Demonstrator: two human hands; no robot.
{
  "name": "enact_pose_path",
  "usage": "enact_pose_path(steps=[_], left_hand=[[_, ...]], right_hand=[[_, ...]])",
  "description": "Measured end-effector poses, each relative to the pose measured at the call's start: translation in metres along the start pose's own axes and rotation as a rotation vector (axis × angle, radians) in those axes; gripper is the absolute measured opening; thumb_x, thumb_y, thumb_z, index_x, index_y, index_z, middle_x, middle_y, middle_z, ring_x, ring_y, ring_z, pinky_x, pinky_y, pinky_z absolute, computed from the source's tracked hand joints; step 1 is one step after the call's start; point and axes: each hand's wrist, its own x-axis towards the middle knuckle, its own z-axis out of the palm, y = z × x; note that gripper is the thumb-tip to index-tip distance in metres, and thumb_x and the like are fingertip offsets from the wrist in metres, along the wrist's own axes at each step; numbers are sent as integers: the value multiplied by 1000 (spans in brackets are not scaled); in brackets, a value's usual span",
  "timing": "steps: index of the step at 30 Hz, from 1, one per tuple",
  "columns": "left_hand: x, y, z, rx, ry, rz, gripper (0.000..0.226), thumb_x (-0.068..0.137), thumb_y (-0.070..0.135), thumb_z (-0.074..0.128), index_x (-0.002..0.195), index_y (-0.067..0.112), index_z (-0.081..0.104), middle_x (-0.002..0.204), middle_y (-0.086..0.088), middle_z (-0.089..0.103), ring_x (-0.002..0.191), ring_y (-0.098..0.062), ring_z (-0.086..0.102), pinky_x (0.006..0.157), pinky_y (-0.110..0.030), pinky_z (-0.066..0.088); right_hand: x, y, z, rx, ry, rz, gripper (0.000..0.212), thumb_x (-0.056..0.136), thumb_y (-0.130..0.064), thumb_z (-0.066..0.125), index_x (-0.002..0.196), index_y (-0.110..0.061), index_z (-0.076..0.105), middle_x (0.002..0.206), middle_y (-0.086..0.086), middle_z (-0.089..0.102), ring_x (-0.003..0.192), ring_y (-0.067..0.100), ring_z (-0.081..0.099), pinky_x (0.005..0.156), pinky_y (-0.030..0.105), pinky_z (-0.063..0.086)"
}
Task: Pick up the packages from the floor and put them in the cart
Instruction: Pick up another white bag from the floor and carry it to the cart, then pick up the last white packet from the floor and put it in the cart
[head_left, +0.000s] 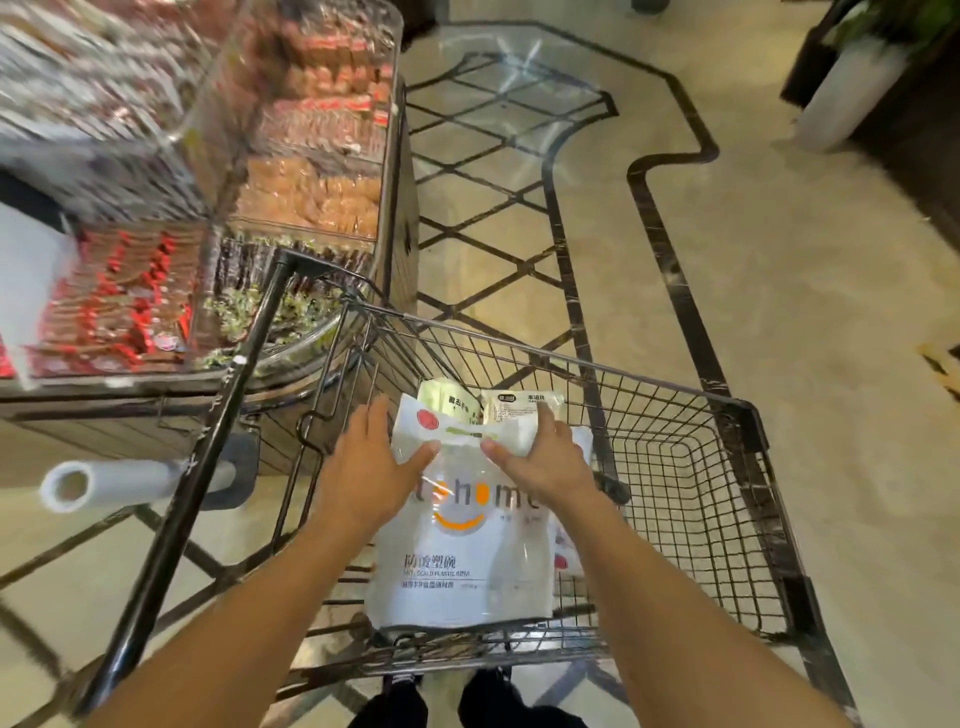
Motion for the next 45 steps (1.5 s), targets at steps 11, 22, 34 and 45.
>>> enact_pose_path(steps=[11,22,34,45], left_hand=[[-41,-57,-197,687,367,-20,102,86,87,4,170,30,16,175,-7,24,161,-28,21,129,-53,18],[-252,-294,-335,623,644,-536,110,79,92,6,164,28,38,163,-10,47,150,-33,44,119,-57,34],[-485,-531,-385,478,707,-979,93,92,85,28,168,32,19,172,-3,31,158,-26,29,127,-49,26],[-539,-752,-433,396,858,-1162,91,89,87,32,147,20,53,138,-9,66,129,-33,61,105,-54,50]], right_hand=[[-35,-182,-67,-671,217,-615,94,93,-82,41,168,-34,9,175,5,18,157,37,24,120,58,35],[-176,-405,79,-782,234,-1084,92,95,-82,38,169,-35,10,176,-1,16,159,36,21,122,59,33],[-400,-573,389,-786,59,-1550,97,85,-90,19,166,-38,19,172,-1,27,157,33,27,119,56,35],[-452,-711,600,-778,-35,-1720,80,98,-75,41,164,-34,22,170,0,29,155,31,29,120,50,34]])
